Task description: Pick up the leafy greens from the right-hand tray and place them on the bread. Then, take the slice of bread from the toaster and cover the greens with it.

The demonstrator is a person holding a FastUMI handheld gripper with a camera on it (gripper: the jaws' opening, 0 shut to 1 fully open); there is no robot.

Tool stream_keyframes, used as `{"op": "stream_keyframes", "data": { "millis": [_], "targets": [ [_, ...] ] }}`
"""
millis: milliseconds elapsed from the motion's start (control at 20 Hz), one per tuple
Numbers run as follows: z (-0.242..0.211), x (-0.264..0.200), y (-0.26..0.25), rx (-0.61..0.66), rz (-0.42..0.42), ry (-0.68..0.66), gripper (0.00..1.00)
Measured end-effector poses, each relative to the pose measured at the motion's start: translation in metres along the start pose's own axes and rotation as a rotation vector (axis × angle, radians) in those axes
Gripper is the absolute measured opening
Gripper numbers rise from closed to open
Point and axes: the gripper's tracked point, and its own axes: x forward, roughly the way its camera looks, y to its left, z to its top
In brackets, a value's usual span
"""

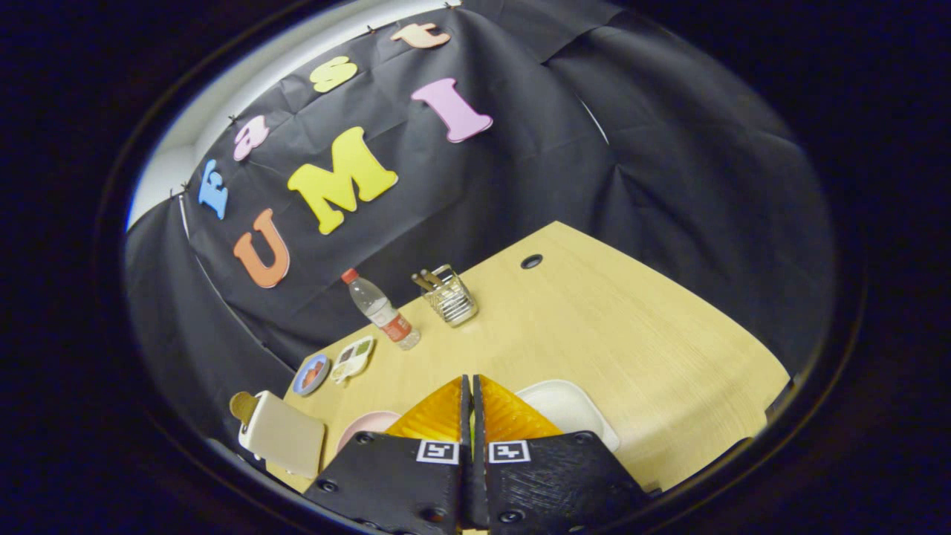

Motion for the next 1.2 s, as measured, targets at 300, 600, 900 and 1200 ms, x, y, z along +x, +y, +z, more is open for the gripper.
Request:
{"op": "stream_keyframes", "data": {
  "millis": [300,600,900,1200],
  "targets": [
    [0.001,-0.019,0.070,-0.025,0.109,-0.031,0.00],
    [-0.029,-0.015,0.147,-0.054,0.222,-0.007,0.00],
    [-0.079,0.007,0.217,-0.056,0.315,0.025,0.00],
    [-0.132,0.022,0.249,-0.014,0.373,0.112,0.00]
  ]
}}
